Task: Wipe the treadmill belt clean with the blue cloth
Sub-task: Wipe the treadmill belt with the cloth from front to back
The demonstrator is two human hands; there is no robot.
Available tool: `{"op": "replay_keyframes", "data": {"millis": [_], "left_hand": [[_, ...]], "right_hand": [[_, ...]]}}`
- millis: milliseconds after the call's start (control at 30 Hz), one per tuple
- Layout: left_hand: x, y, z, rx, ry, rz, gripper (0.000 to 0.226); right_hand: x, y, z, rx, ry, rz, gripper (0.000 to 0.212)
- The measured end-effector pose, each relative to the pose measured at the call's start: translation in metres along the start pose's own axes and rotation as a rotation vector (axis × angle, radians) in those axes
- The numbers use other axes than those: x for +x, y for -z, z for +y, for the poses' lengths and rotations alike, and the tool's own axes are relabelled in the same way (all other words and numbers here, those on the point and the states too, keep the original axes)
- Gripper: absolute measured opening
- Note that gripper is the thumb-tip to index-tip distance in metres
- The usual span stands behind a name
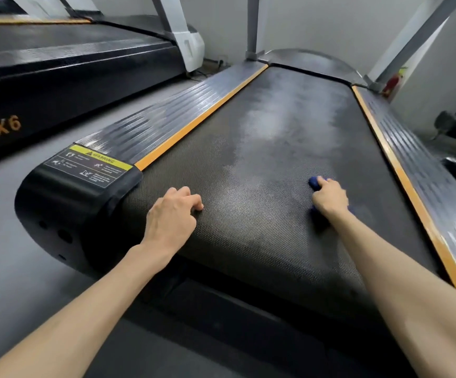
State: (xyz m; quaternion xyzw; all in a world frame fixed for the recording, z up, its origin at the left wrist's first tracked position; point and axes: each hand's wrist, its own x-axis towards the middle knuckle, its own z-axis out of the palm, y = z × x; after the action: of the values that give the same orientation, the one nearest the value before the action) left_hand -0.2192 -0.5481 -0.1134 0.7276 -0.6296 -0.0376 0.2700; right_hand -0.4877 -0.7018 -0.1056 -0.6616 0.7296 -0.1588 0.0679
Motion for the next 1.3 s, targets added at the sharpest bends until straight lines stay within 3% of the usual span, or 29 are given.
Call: {"op": "replay_keyframes", "data": {"millis": [167,267,333,433,500,567,600,700,767,867,1000,1033,1100,1233,1300], "left_hand": [[-0.003,0.001,0.006,0.037,-0.006,0.050,0.028],[-0.006,-0.001,0.011,0.064,-0.038,0.085,0.025],[-0.007,-0.002,0.013,0.072,-0.043,0.105,0.023],[-0.008,0.001,0.016,0.035,-0.017,0.108,0.023],[-0.006,0.003,0.015,0.020,0.002,0.103,0.026],[-0.004,0.003,0.014,0.013,0.024,0.091,0.027],[-0.003,0.002,0.014,0.004,0.032,0.092,0.028],[0.000,-0.002,0.010,0.000,0.035,0.122,0.025],[0.001,-0.006,0.005,-0.001,0.036,0.123,0.024],[0.002,-0.009,-0.005,-0.054,0.070,0.095,0.037],[0.006,-0.005,-0.019,-0.206,0.043,0.032,0.061],[0.007,-0.003,-0.023,-0.240,0.049,0.032,0.064],[0.008,0.003,-0.029,-0.240,0.062,0.063,0.065],[0.003,0.012,-0.033,-0.173,0.056,0.148,0.062],[0.002,0.012,-0.033,-0.154,0.050,0.141,0.057]], "right_hand": [[-0.054,-0.034,-0.078,0.054,0.468,-0.112,0.048],[-0.058,-0.034,-0.074,0.077,0.600,-0.167,0.044],[-0.038,-0.024,-0.043,0.010,0.554,-0.158,0.048],[-0.004,-0.004,0.010,-0.044,0.171,-0.060,0.059],[0.002,-0.003,0.010,-0.072,0.003,-0.021,0.046],[-0.008,-0.010,-0.020,-0.049,0.066,0.003,0.036],[-0.018,-0.017,-0.039,-0.021,0.187,0.004,0.035],[-0.068,-0.038,-0.093,0.060,0.620,-0.147,0.049],[-0.090,-0.042,-0.102,0.094,0.773,-0.243,0.057],[-0.077,-0.028,-0.072,0.005,0.675,-0.222,0.064],[-0.057,-0.015,-0.037,-0.031,0.149,0.007,0.053],[-0.061,-0.020,-0.045,-0.050,0.101,0.042,0.048],[-0.077,-0.039,-0.079,-0.042,0.166,0.049,0.039],[-0.127,-0.082,-0.162,0.039,0.467,0.110,0.030],[-0.139,-0.084,-0.179,0.056,0.562,0.112,0.034]]}}
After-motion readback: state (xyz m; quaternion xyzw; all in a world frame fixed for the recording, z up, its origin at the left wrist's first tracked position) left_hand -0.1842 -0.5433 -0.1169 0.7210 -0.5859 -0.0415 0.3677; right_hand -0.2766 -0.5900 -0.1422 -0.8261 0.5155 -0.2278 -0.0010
